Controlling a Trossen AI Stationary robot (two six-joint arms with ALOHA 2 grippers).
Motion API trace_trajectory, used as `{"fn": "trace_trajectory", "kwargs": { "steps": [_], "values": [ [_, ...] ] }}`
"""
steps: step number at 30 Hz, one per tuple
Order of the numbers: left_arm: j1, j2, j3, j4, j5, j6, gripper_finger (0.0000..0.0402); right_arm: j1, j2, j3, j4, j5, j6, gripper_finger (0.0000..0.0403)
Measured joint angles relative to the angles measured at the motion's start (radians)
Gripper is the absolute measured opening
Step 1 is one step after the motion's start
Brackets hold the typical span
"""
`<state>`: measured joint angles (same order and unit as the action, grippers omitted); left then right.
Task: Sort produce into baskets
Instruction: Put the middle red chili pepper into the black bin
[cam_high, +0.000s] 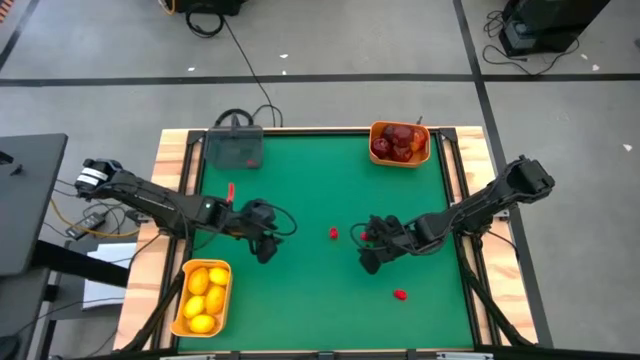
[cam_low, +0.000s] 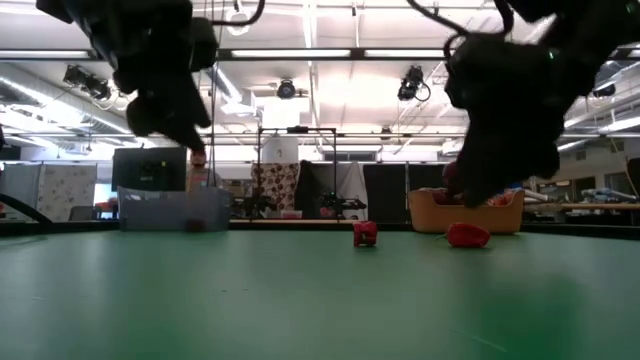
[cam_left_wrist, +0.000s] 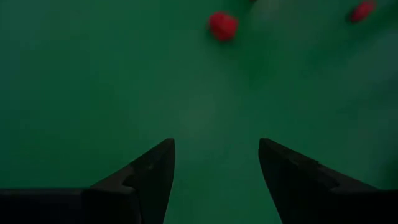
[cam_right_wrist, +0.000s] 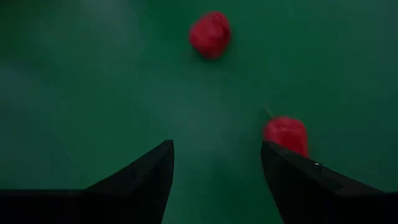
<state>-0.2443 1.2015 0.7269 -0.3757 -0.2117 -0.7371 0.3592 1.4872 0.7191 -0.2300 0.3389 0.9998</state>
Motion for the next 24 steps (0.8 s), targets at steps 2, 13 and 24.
{"fn": "trace_trajectory", "kwargs": {
  "steps": [2, 13, 24],
  "values": [
    [-0.001, 0.009, 0.0, -0.029, 0.0, -0.025, 0.0238, 0.0, 0.0, -0.027, 0.03, -0.006, 0.006, 0.0251],
    [0.007, 0.07, 0.0, 0.017, -0.047, -0.093, 0.0238, 0.024, 0.0, -0.097, 0.028, 0.105, 0.086, 0.0237],
    [0.007, 0.134, 0.0, 0.106, -0.055, -0.166, 0.0238, -0.075, 0.0, -0.119, 0.046, 0.032, -0.383, 0.0236]
  ]
}}
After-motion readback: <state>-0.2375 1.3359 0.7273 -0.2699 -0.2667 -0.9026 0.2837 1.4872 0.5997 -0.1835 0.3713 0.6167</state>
